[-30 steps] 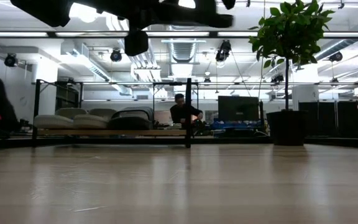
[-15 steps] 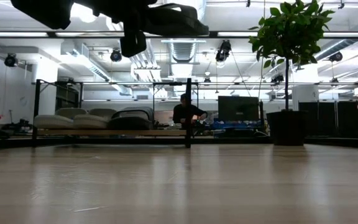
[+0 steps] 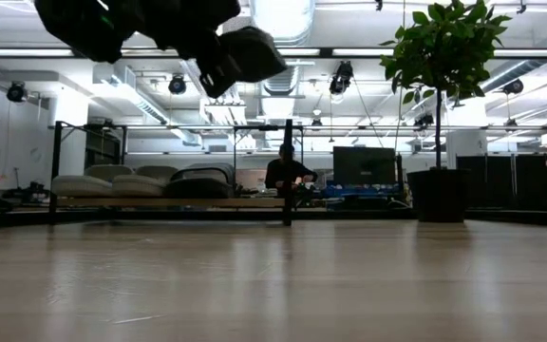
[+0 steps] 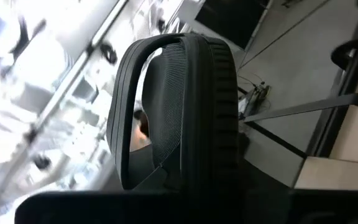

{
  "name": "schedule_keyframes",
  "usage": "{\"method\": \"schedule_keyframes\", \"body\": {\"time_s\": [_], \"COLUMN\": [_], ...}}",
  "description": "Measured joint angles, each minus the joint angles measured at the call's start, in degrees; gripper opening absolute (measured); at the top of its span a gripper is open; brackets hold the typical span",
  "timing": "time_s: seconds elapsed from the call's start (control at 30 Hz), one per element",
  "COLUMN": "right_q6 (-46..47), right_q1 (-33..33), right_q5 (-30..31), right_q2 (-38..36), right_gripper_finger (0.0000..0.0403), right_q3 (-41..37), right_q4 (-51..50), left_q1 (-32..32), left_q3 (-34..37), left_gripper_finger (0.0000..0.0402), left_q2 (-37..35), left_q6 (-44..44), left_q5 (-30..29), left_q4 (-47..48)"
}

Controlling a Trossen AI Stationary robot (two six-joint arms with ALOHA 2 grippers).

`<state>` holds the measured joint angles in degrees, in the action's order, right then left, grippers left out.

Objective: Pick and place slides into the shelf
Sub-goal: Put the black slides on the shelf

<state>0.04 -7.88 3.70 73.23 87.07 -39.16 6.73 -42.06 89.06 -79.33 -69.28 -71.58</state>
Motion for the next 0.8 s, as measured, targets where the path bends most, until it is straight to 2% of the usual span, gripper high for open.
{"method": "schedule_keyframes", "body": {"time_s": [0.23,0.5,0.6,0.67,0.8], "right_q6": [-1.0,-1.8,-2.2,-2.3,-2.9], "right_q1": [0.0,0.0,0.0,0.0,0.0], "right_q5": [0.0,0.5,0.9,0.9,0.9], "right_q2": [0.0,0.0,0.0,0.0,0.0], "right_gripper_finger": [0.016,0.016,0.016,0.016,0.016], "right_q3": [-0.1,-1.2,-2.3,-3.2,-5.0], "right_q4": [-0.1,0.0,0.0,0.0,0.7], "left_q1": [-0.5,-0.4,-0.7,-1.7,-3.6], "left_q3": [-0.4,2.0,4.2,6.0,9.1], "left_gripper_finger": [0.0023,0.0023,0.0023,0.0023,0.0023], "left_q2": [-1.5,-8.4,-12.0,-13.9,-17.0], "left_q6": [10.3,35.6,47.7,55.4,62.7], "left_q5": [1.7,7.5,13.9,21.3,30.3], "left_q4": [0.1,2.6,6.3,8.1,15.4]}}
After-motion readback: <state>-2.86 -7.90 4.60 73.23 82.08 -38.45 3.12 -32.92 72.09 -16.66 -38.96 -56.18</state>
